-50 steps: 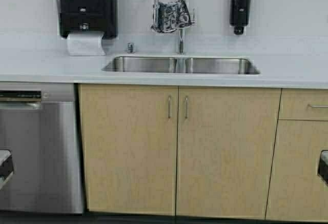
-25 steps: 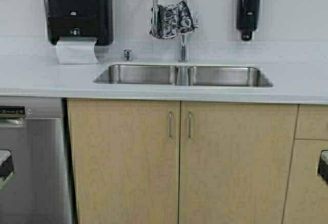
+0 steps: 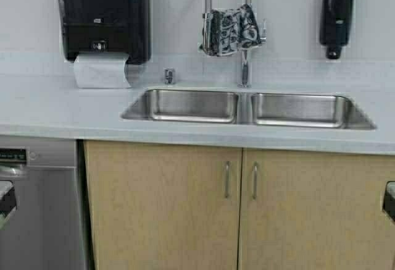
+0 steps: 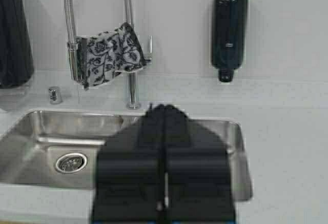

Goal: Get the cloth and wipe up the spill under the wine glass

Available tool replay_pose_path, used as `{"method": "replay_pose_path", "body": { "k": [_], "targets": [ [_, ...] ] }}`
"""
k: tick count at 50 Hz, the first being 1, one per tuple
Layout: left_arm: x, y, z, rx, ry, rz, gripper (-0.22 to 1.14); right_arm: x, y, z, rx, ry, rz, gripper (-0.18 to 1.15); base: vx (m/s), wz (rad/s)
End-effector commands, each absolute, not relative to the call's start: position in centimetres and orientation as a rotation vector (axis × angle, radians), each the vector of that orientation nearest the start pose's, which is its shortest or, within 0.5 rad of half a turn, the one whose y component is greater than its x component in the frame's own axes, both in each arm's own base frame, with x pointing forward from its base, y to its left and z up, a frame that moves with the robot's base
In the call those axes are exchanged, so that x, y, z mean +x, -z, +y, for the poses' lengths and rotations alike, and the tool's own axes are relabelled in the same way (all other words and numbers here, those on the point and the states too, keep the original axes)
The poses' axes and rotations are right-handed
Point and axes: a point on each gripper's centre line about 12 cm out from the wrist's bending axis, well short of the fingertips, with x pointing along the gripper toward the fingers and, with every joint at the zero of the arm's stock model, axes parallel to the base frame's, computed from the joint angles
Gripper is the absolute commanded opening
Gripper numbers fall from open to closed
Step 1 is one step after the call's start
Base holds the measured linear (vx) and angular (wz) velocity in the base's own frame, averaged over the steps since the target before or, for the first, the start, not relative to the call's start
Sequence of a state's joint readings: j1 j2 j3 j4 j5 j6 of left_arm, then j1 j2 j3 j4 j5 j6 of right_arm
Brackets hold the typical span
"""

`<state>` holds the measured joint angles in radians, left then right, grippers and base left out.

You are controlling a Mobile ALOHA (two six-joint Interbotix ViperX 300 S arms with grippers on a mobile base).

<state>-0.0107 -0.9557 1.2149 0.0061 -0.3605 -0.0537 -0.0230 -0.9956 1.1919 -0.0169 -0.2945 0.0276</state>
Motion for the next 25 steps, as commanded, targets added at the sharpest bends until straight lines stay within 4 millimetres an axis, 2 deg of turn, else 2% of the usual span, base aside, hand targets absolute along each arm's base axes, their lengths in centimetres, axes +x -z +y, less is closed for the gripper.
{"method": "replay_pose_path", "body": {
  "k": [1,16,20,25],
  "targets": [
    [19.8,-28.8,-0.2,-0.048,0.016,-0.118,0.02,19.5,-30.1,-0.3,0.010,0.012,-0.114,0.06,0.36,0.06],
    [19.5,-28.8,-0.2,-0.064,0.018,-0.131,0.02,19.8,-30.2,1.0,-0.016,-0.054,-0.033,0.06,0.36,0.03],
    [19.2,-29.0,-0.2,-0.073,0.019,-0.142,0.02,19.9,-30.5,1.8,-0.031,-0.093,0.014,0.06,0.34,0.00],
    [18.7,-29.2,-0.2,-0.079,0.020,-0.154,0.02,19.9,-31.8,3.5,-0.040,-0.176,0.034,0.06,0.34,-0.03]
  ]
}}
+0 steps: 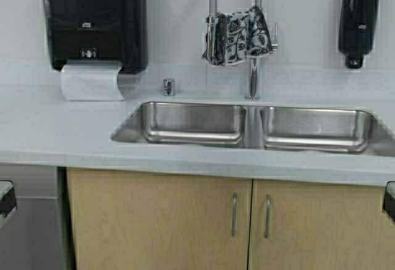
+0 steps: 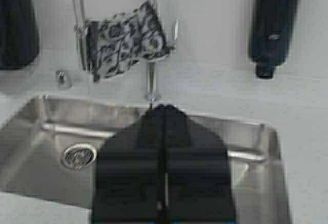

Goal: Get the cloth and wipe up the spill under the wine glass

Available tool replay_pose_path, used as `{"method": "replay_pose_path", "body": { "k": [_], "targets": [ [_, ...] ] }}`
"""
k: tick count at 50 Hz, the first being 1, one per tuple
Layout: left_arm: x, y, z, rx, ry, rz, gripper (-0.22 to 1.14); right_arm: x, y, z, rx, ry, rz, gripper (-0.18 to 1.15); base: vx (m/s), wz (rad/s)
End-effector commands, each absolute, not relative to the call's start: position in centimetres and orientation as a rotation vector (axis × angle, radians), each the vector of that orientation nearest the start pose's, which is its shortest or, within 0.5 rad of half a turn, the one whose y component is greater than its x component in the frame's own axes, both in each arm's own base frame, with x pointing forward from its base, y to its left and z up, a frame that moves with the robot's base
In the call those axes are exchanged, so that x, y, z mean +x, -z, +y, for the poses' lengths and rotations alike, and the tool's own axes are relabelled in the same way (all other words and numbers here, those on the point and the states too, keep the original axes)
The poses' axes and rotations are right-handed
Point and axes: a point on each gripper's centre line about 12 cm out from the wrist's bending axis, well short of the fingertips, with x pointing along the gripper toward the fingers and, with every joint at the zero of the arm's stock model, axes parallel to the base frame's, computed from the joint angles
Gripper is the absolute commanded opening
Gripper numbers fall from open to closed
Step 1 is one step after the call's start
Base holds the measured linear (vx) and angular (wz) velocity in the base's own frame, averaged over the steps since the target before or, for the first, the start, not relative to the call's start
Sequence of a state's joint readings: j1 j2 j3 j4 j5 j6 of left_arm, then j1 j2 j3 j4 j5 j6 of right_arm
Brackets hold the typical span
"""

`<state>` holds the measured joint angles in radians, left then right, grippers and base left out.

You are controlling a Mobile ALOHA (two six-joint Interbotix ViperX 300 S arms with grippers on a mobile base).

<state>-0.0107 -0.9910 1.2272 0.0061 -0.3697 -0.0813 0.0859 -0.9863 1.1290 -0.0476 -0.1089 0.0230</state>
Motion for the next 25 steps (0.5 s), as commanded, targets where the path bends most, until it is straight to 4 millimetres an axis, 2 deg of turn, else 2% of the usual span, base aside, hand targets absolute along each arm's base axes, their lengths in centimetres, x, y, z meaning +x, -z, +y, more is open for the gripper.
{"method": "replay_pose_path", "body": {
  "k": [1,8,16,25],
  "targets": [
    [18.6,-29.3,-0.2,-0.081,0.020,-0.156,0.02,19.9,-32.1,3.9,-0.040,-0.196,0.030,0.06,0.34,-0.04],
    [17.4,-29.6,-0.2,-0.075,0.019,-0.160,0.02,20.5,-33.3,7.0,-0.048,-0.329,0.028,0.06,0.32,-0.09],
    [16.4,-29.4,-0.2,-0.082,0.020,-0.174,0.02,23.4,-32.2,9.1,-0.082,-0.376,0.104,0.06,0.32,-0.10],
    [15.7,-29.4,-0.2,-0.082,0.021,-0.196,0.02,27.2,-29.4,11.0,-0.087,-0.396,0.139,0.06,0.26,-0.11]
  ]
}}
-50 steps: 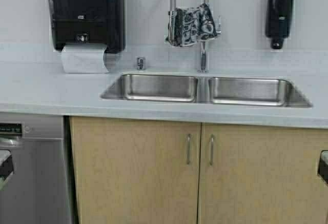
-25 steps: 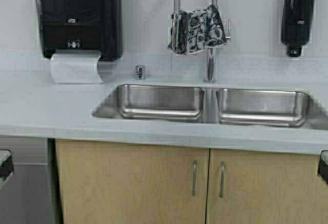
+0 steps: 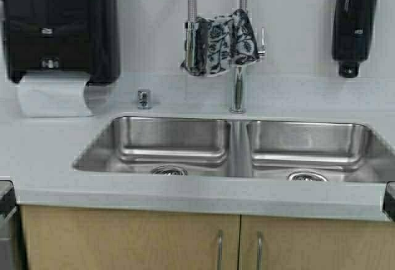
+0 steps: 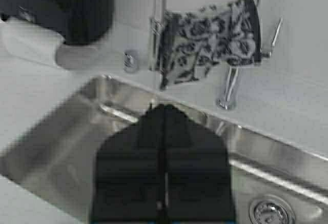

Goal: Get the cloth and wipe up the spill under the wine glass

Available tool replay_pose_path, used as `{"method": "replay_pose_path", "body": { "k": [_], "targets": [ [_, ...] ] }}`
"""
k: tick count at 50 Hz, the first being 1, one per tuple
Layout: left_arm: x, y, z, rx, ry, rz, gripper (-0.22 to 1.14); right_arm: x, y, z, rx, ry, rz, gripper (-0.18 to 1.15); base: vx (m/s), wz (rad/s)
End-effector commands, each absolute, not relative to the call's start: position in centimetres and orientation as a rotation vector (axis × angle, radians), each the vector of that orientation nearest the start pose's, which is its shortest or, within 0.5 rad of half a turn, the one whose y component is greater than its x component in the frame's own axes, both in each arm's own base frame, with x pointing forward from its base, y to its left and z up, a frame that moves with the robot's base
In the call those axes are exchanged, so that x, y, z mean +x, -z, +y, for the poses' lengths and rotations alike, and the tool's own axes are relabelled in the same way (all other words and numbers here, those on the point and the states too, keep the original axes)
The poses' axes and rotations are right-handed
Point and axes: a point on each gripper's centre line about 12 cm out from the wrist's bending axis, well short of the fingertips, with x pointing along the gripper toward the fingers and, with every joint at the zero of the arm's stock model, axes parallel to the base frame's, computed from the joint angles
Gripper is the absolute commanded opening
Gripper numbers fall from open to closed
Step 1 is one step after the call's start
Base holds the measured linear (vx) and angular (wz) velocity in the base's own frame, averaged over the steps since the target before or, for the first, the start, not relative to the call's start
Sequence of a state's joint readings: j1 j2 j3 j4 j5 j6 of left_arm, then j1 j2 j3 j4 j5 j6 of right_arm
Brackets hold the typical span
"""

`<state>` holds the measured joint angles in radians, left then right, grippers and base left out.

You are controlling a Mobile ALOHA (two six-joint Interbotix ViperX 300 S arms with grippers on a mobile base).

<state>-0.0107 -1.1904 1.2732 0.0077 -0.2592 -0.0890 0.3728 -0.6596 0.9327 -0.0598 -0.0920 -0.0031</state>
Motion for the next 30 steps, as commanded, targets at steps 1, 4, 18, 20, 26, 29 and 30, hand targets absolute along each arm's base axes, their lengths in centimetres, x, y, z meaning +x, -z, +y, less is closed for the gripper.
{"method": "replay_pose_path", "body": {
  "k": [1,4,18,20,26,29,30],
  "targets": [
    [15.7,-29.4,-0.2,-0.081,0.021,-0.196,0.02,27.6,-28.9,11.3,-0.086,-0.401,0.139,0.06,0.23,-0.09],
    [15.7,-29.4,-0.2,-0.081,0.021,-0.196,0.02,28.9,-27.8,12.4,-0.084,-0.419,0.125,0.07,0.22,-0.09],
    [15.7,-29.3,-0.2,-0.084,0.021,-0.196,0.02,31.9,-21.8,16.6,-0.092,-0.508,0.134,0.08,0.18,-0.02],
    [15.6,-29.4,-0.2,-0.084,0.021,-0.197,0.02,32.2,-21.2,16.9,-0.091,-0.514,0.128,0.08,0.16,0.02],
    [15.6,-29.4,-0.2,-0.087,0.019,-0.200,0.02,32.8,-19.0,17.6,-0.088,-0.529,0.129,0.14,0.15,0.02],
    [15.6,-29.4,-0.2,-0.087,0.021,-0.200,0.02,33.1,-17.8,17.8,-0.086,-0.531,0.136,0.21,0.14,0.03],
    [15.6,-29.4,-0.2,-0.087,0.021,-0.200,0.02,33.3,-17.4,17.9,-0.084,-0.532,0.138,0.24,0.14,0.03]
  ]
}}
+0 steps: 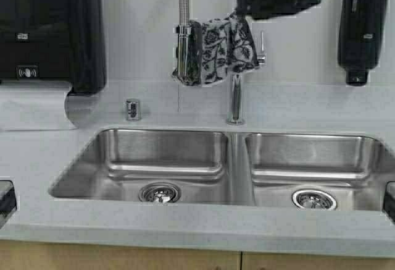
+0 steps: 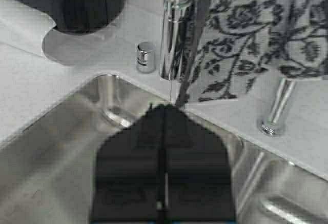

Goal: Get the cloth and wipe up the spill under the wine glass

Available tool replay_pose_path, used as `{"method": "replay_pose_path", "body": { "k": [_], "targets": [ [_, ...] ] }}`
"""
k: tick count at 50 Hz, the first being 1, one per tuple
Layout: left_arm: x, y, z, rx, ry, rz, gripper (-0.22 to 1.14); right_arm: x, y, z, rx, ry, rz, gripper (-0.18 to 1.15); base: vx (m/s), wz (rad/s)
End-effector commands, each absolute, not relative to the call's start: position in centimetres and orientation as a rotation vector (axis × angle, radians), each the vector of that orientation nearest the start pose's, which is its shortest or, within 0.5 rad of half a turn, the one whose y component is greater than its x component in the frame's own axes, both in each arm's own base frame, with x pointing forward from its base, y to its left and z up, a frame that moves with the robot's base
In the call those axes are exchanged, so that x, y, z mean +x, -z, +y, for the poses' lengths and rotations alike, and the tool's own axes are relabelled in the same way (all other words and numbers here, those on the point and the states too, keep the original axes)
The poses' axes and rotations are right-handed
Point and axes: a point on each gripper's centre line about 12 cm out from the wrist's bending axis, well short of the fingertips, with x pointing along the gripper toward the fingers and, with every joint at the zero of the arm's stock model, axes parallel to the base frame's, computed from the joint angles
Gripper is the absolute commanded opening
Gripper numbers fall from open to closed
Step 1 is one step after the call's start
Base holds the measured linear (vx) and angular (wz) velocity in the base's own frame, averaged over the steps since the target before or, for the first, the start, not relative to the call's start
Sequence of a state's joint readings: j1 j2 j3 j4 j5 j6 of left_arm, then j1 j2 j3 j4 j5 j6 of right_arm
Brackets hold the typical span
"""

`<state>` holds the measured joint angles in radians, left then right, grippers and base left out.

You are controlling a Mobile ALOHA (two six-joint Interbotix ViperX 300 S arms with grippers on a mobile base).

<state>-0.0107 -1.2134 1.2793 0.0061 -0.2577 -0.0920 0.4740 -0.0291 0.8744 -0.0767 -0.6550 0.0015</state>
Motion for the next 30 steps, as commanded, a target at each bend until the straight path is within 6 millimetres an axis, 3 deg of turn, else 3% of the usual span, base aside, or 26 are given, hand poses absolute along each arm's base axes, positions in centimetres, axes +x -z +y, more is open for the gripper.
{"method": "replay_pose_path", "body": {
  "k": [1,11,21,30],
  "targets": [
    [15.6,-29.4,-0.2,-0.087,0.021,-0.200,0.02,33.5,-17.1,18.0,-0.083,-0.532,0.140,0.27,0.14,0.03],
    [15.3,-29.5,-0.2,-0.091,0.021,-0.214,0.02,35.0,-13.8,19.1,-0.054,-0.542,0.159,0.60,0.12,0.02],
    [15.2,-29.4,-0.2,-0.091,0.021,-0.211,0.02,36.8,-12.2,20.2,0.005,-0.545,0.138,0.93,0.11,0.03],
    [15.3,-29.3,-0.2,-0.091,0.021,-0.208,0.02,38.3,-10.5,20.9,0.025,-0.544,0.141,1.01,0.09,0.01]
  ]
}}
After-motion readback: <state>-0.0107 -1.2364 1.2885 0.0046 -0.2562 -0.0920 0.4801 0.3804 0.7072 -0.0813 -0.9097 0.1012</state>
